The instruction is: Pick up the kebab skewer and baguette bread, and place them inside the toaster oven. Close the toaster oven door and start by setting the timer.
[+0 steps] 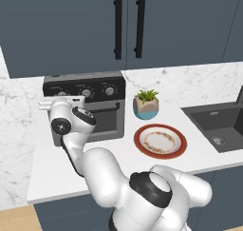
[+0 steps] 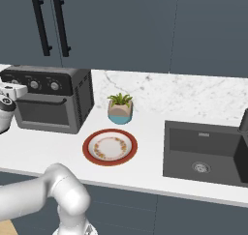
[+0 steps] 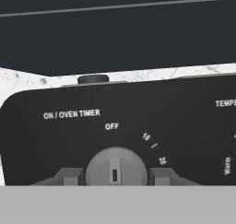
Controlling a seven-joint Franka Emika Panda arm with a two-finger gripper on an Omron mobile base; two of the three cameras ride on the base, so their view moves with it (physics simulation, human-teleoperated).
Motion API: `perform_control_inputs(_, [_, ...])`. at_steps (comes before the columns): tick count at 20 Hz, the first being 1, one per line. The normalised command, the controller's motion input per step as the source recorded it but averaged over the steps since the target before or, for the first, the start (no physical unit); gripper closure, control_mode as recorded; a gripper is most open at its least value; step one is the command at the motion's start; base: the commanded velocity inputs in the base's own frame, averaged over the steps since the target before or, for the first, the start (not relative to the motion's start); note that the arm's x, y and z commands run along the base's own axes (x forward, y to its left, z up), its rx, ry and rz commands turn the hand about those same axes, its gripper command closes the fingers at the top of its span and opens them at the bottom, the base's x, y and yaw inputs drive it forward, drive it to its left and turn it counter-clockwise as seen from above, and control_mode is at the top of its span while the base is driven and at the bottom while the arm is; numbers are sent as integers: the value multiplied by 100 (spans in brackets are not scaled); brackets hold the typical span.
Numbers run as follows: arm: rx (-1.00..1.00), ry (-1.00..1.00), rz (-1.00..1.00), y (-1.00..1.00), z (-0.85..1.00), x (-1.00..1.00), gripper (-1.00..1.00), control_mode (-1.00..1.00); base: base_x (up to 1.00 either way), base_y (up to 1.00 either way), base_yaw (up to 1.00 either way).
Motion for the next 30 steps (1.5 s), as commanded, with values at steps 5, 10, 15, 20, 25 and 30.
perform_control_inputs(5, [0,0,0,0,0,0,100,-100,0,0,0])
perform_control_inputs(10, [0,0,0,0,0,0,100,-100,0,0,0])
perform_control_inputs(15, [8,0,0,0,0,-5,100,-100,0,0,0])
perform_control_inputs(20, [15,0,0,0,0,-2,100,-100,0,0,0])
perform_control_inputs(25, [20,0,-2,0,0,0,100,-100,0,0,0])
perform_control_inputs(30, [24,-1,-3,0,0,0,100,-100,0,0,0])
